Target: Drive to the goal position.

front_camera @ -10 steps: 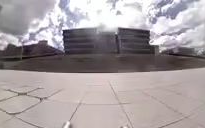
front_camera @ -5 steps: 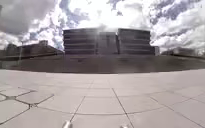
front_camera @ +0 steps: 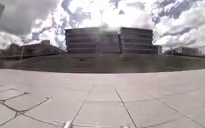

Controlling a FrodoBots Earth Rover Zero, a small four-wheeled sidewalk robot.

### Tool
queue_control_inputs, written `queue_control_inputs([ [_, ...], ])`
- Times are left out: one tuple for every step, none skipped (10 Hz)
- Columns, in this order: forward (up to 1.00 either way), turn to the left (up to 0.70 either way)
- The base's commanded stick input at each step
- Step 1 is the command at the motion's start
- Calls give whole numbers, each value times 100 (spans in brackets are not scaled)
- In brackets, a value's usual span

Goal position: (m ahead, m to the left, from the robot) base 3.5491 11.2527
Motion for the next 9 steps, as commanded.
queue_control_inputs([
  [70, 0],
  [70, 0],
  [70, 0],
  [70, 0],
  [70, 0],
  [70, 0],
  [70, 0],
  [70, 0],
  [70, 0],
])
